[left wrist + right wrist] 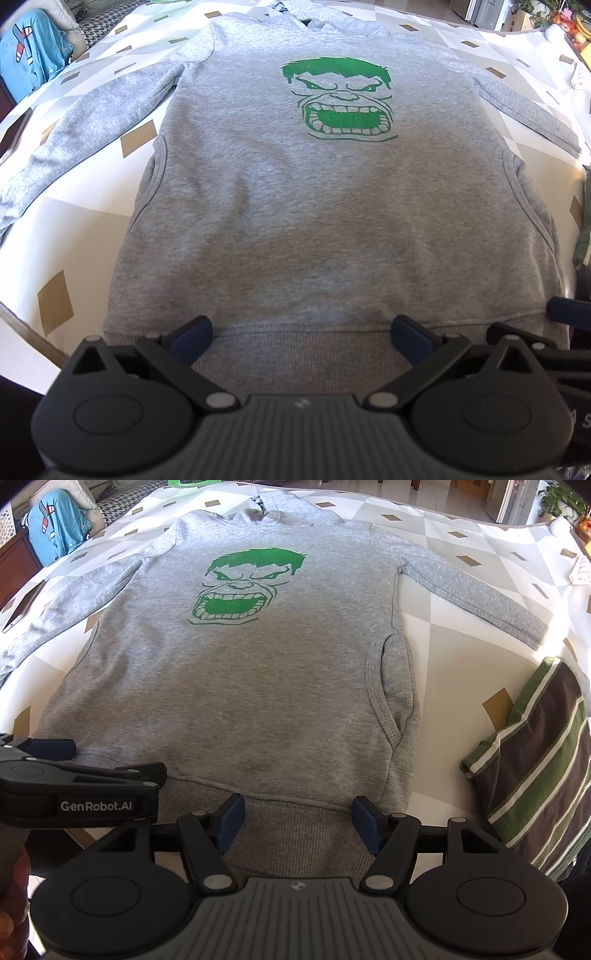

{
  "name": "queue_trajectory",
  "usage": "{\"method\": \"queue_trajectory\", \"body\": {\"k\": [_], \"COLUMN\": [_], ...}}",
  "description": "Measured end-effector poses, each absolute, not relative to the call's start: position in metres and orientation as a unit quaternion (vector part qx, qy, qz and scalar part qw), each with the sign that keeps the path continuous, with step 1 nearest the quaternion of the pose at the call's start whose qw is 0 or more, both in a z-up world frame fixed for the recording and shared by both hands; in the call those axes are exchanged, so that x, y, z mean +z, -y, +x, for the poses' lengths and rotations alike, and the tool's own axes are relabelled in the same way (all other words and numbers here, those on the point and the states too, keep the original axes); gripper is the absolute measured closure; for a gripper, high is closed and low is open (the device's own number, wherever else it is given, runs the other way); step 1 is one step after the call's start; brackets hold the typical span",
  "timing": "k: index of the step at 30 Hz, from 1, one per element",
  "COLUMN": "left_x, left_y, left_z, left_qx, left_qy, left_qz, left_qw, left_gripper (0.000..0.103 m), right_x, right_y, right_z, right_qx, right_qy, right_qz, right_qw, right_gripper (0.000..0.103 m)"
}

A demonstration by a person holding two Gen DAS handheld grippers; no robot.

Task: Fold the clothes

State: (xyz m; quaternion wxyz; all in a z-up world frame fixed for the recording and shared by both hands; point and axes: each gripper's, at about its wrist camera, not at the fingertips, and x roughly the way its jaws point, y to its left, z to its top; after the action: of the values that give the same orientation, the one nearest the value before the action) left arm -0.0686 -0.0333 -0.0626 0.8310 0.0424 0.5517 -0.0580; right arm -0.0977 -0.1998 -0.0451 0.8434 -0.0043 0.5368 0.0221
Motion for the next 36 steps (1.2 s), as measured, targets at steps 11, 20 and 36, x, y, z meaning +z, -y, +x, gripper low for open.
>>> {"method": "queue_trajectory", "body": {"k": [11,20,36], "left_x": [-0.061,-0.059,-0.060], "left_y": [0.031,0.028,0.017], "left_z": [-0.082,-0.089,-0.100], "left_qx": [-0.055,-0.055,-0.045], "left_qy": [-0.555,-0.551,-0.563], "left_qz": [0.046,0.048,0.040], "left_qw": [0.829,0.831,0.824], "left_gripper": [0.000,0.000,0.000], "right_x": [-0.041,-0.038,-0.040], "right_y": [0.199,0.198,0.192], "right_z": [-0.105,-0.110,-0.120], "right_qx": [0.030,0.031,0.028], "right_qy": [-0.543,-0.538,-0.555], "right_qz": [0.007,0.005,-0.004], "right_qw": [0.839,0.842,0.831], "right_gripper": [0.040,0.040,0.040]}}
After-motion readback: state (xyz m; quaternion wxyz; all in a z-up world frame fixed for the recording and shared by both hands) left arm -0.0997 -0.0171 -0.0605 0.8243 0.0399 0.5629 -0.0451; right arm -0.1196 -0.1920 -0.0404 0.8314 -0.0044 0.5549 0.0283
